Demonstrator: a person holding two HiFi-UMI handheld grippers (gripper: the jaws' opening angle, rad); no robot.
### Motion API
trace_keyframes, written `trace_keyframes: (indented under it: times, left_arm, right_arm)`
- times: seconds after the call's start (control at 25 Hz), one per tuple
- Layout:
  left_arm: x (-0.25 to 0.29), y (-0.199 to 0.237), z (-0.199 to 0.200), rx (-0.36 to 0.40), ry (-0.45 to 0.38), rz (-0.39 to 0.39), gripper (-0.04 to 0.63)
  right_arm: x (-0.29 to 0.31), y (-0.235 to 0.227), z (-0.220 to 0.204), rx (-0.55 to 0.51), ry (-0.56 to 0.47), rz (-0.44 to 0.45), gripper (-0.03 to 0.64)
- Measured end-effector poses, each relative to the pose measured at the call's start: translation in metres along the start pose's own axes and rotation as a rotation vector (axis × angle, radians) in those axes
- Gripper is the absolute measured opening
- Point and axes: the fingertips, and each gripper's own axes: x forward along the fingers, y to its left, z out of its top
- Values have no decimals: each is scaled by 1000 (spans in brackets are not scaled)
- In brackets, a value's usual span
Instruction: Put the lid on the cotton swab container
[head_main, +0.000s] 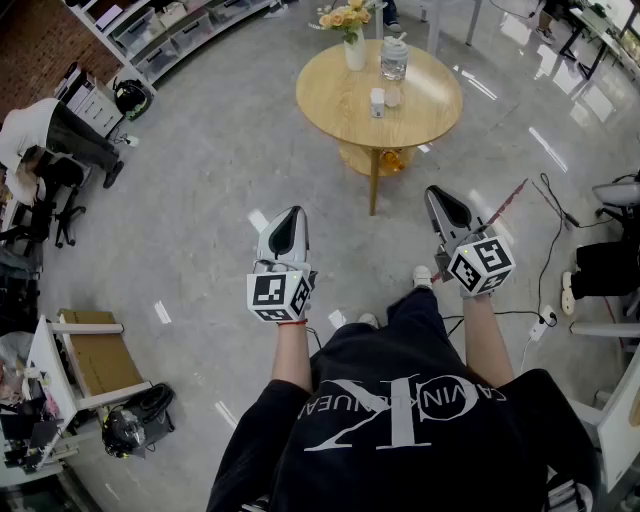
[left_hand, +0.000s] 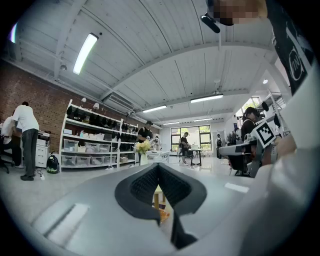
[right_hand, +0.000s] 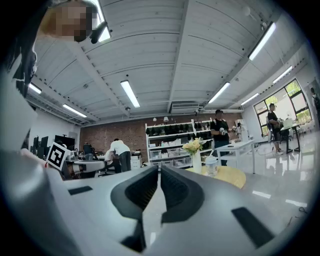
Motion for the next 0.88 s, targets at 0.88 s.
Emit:
trace_keyframes:
  times: [0.88]
  left_arm:
    - [28,6,5,115,21,7,12]
  right_arm:
    - [12,-18,17,19,-27,-41,31]
